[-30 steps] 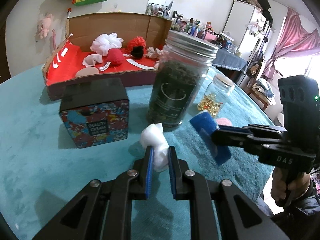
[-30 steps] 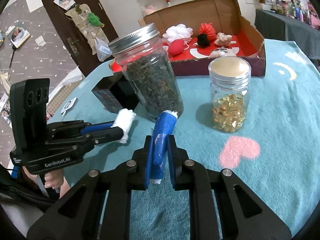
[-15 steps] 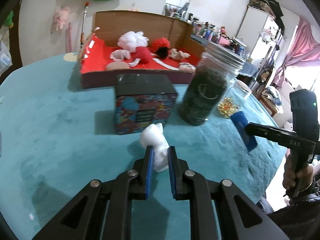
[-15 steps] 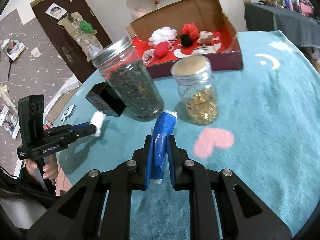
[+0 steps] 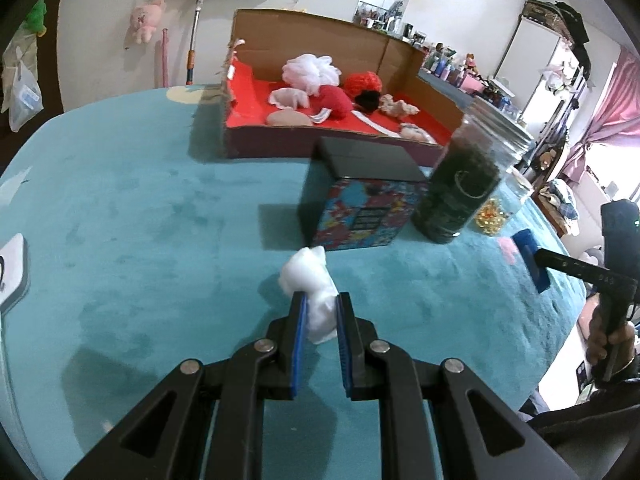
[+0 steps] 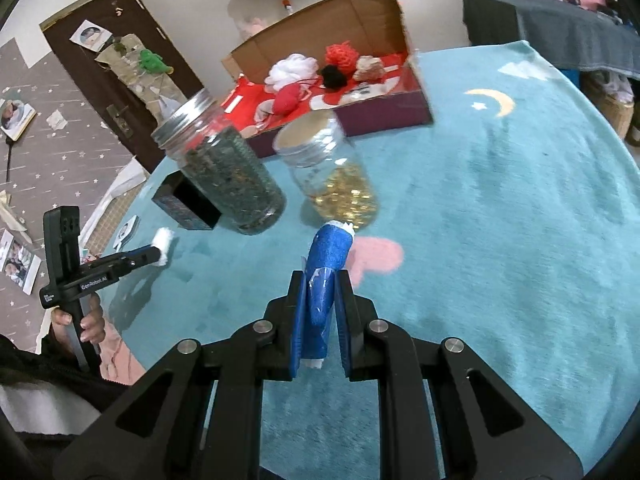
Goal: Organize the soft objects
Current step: 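Lift and carry the white cloth and blue roll with both tools into the box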
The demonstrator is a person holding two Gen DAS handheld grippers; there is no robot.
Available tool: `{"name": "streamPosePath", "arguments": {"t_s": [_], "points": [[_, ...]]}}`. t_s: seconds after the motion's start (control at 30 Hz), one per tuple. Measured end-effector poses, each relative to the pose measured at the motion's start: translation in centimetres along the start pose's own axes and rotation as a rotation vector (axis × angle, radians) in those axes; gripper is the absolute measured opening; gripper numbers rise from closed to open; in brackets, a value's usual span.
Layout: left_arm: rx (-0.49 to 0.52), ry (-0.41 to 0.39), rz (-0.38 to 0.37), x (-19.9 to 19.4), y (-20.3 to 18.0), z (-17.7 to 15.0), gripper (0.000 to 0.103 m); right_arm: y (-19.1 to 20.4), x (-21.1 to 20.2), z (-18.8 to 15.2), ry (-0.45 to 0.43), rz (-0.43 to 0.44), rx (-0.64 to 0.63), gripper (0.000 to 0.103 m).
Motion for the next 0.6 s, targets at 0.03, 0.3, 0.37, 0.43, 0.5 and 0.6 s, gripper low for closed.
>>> {"name": "streamPosePath", "arguments": {"t_s": [0.03, 0.3, 0.37, 0.43, 0.5, 0.6], "points": [[0.001, -0.001, 0.006, -0.1, 0.4, 0.1, 0.015, -0.3, -0.2, 0.0, -0.002, -0.006, 0.006, 0.014], [0.023, -0.015, 0.027, -0.3, 1.8, 1.2, 0.015, -1.6, -0.7, 0.4, -0.006, -0.03, 0.019, 0.014], [0.024, -0.014, 0.031, -0.3, 2.2, 1.4, 0.015, -1.9, -0.9, 0.6, -0.005, -0.036, 0.018, 0.014], [0.028, -0.018, 0.032, -0.3, 2.6, 1.8, 0.015, -2.2, -1.0, 0.7, -0.007, -0.048, 0.021, 0.014], [0.043, -0.028, 0.03, -0.3, 3.0, 2.4, 0.015, -2.6, -1.2, 1.1, -0.011, -0.064, 0.02, 0.014], [0.074, -0.045, 0.009, -0.2, 3.4, 3.4, 0.015, -3.4, -1.4, 2.2, -0.018, -0.075, 0.015, 0.014]]}}
Point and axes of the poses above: each gripper's, at about its wrist camera, not at the fingertips, and x roughly the way its jaws point, y to its left, z to its top, the point moved 2 cm from there along x, roughly the way its jaws point, and after that the axes turned 4 degrees about x, right-handed, at the moved point
